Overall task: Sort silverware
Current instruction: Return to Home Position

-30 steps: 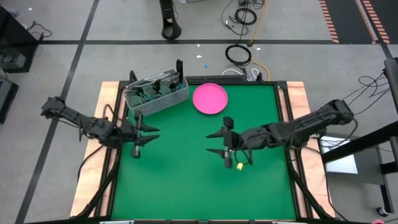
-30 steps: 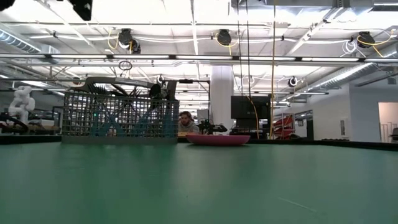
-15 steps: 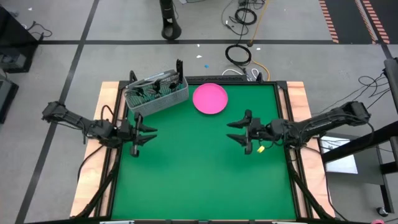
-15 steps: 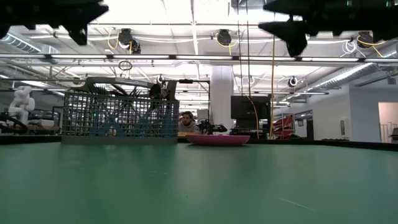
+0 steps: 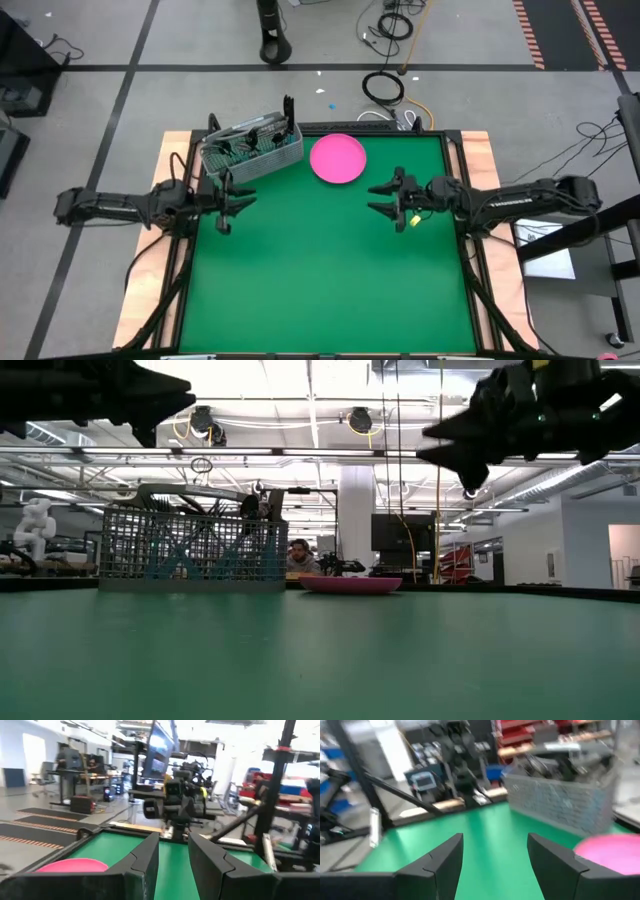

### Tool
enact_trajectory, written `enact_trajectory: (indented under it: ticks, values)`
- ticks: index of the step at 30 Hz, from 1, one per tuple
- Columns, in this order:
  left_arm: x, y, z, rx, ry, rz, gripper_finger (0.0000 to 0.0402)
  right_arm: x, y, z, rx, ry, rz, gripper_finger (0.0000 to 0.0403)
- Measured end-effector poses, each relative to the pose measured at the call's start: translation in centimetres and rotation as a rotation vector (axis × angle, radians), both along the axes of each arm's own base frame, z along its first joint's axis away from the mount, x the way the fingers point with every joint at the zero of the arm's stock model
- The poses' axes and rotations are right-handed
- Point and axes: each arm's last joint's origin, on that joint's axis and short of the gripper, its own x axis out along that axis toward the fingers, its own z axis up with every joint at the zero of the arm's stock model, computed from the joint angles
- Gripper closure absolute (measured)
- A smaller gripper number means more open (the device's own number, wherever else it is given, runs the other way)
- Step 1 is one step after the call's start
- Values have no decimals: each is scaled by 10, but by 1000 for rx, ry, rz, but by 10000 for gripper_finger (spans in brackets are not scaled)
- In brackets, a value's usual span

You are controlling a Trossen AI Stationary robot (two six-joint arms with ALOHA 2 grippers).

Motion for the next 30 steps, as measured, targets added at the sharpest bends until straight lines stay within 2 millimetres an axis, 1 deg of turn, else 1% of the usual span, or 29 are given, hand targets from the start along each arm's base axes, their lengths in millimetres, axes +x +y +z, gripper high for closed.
enact_trajectory:
  ticks: [4, 9, 10, 12, 15, 17, 19, 21, 23, 27, 30]
  values:
    - [-9, 4, 3, -16, -20, -6, 295, -10, -6, -3, 15, 85, -41, 193]
    - [-30, 4, -5, -53, 44, -7, 295, -31, -2, 6, 17, 94, -44, 193]
    - [-34, 4, -7, -66, 45, -9, 295, -36, -1, 6, 12, 70, -54, 193]
    - [-43, 3, -7, -69, 25, -11, 295, -45, 2, -1, 7, 21, -71, 193]
    - [-46, 3, -6, -70, 34, -12, 295, -60, 6, -18, 7, -86, -66, 193]
    - [-45, 3, -4, -67, 24, -18, 295, -66, 6, -23, 13, -184, -69, 193]
    - [-46, 3, -4, -69, 24, -15, 295, -69, 7, -17, 9, -222, -62, 193]
    - [-46, 3, -4, -69, 27, -14, 295, -70, 8, -16, 8, -229, -51, 193]
    - [-46, 3, -4, -69, 25, -17, 295, -70, 8, -22, 11, -187, -33, 193]
    - [-44, 3, -11, -70, 47, -18, 295, -69, 8, -29, 16, -104, -38, 193]
    - [-42, 3, -15, -71, 54, -16, 295, -69, 8, -31, 0, -82, -40, 193]
